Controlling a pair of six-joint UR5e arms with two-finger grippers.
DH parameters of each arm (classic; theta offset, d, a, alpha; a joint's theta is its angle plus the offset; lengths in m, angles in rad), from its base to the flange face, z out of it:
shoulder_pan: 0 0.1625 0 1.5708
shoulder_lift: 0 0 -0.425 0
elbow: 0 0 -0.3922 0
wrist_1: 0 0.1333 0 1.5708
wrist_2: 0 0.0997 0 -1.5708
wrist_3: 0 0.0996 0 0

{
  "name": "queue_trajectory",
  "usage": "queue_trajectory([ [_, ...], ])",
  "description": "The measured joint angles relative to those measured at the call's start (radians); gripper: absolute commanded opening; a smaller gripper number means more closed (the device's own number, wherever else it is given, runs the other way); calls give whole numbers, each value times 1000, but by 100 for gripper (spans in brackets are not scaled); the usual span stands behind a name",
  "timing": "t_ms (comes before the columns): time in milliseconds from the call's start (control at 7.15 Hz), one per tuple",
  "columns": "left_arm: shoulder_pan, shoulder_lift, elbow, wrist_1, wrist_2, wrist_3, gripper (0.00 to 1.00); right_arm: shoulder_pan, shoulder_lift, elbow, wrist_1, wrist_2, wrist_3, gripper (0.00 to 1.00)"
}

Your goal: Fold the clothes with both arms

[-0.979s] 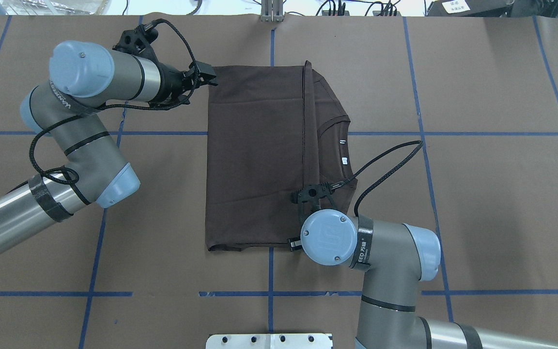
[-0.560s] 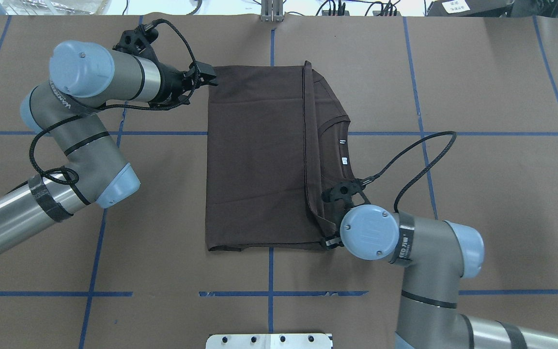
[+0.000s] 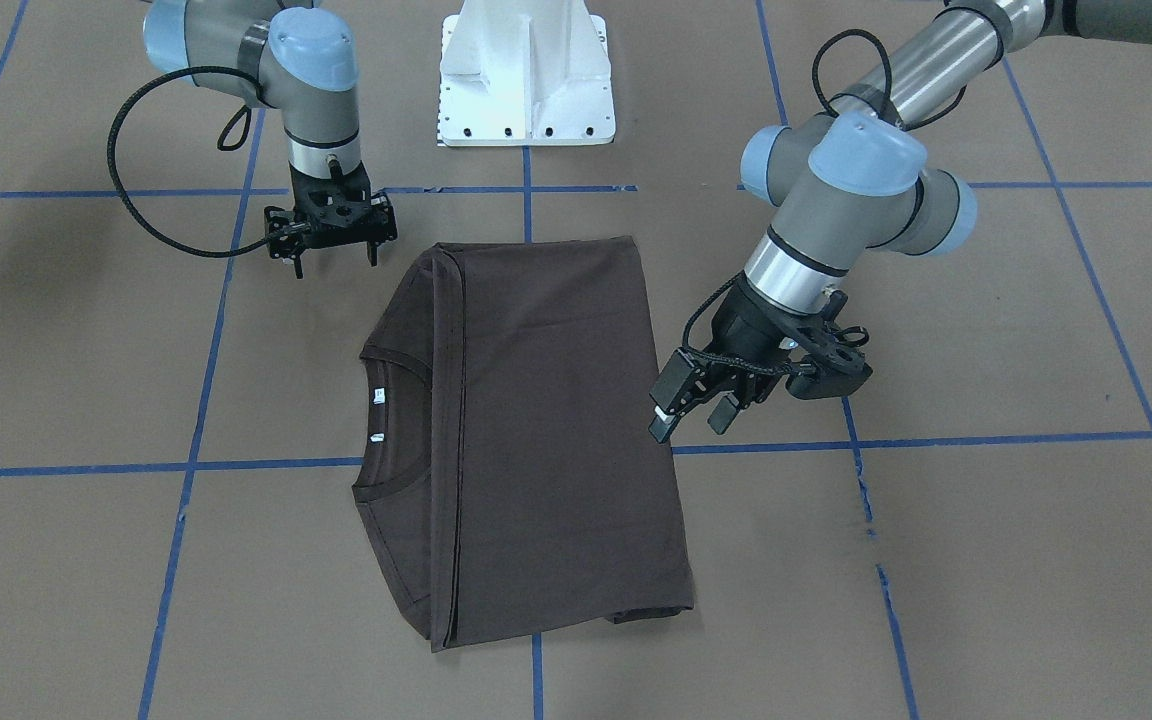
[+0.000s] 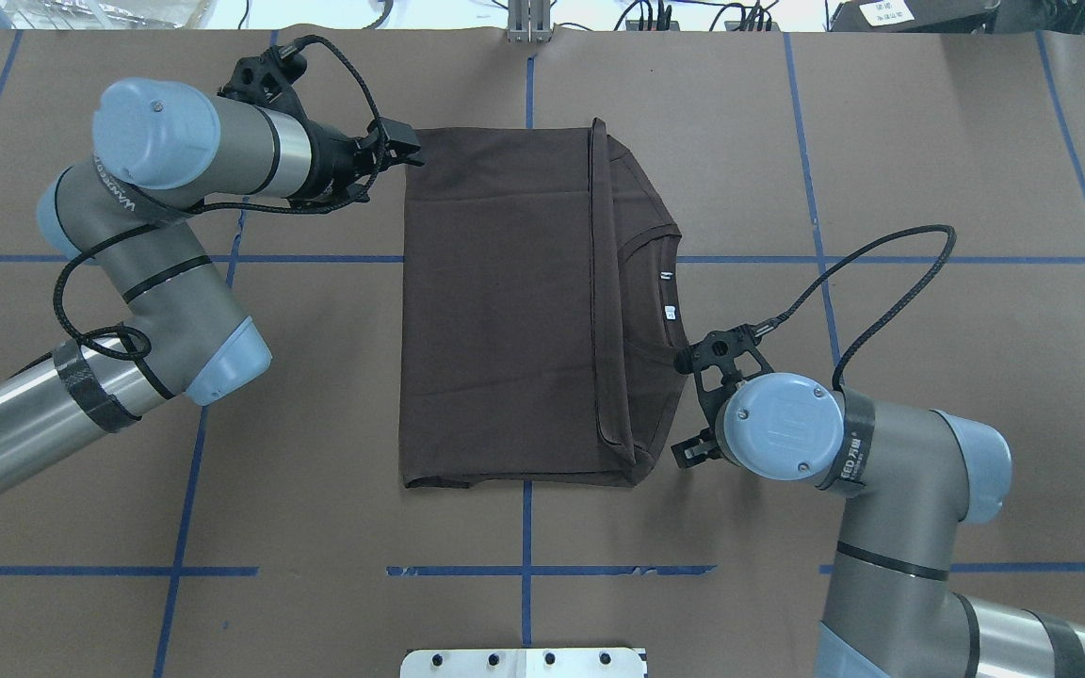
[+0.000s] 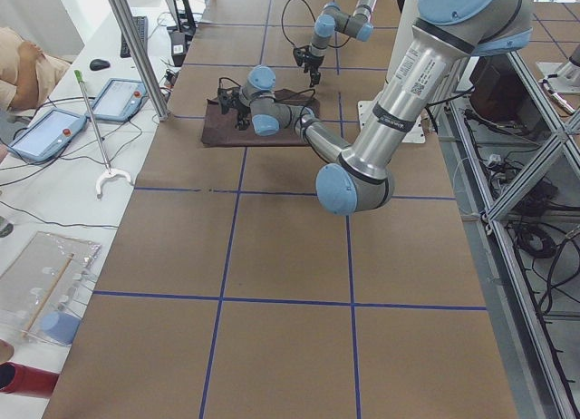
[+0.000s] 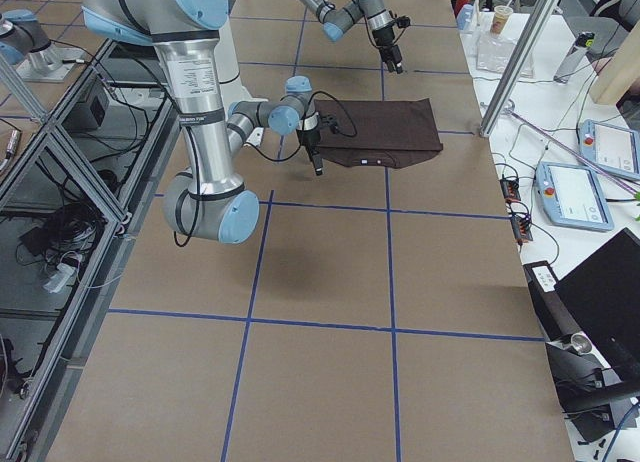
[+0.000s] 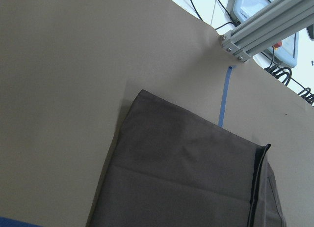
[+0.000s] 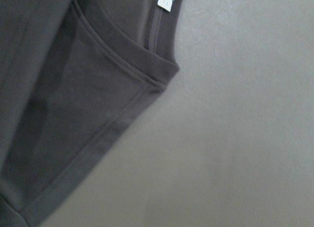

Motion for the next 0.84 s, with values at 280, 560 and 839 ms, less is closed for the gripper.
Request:
queue_trajectory([
  [280,0,7,-6,1,0,0,90,17,108,-54,-3,14,2,100],
  [560,0,20,-13,0,-1,1,90,16,177,-112,0,19,11,100],
  [839,1,23,-14,0,-1,-2,90,2,220,-153,-3,28,26,100],
])
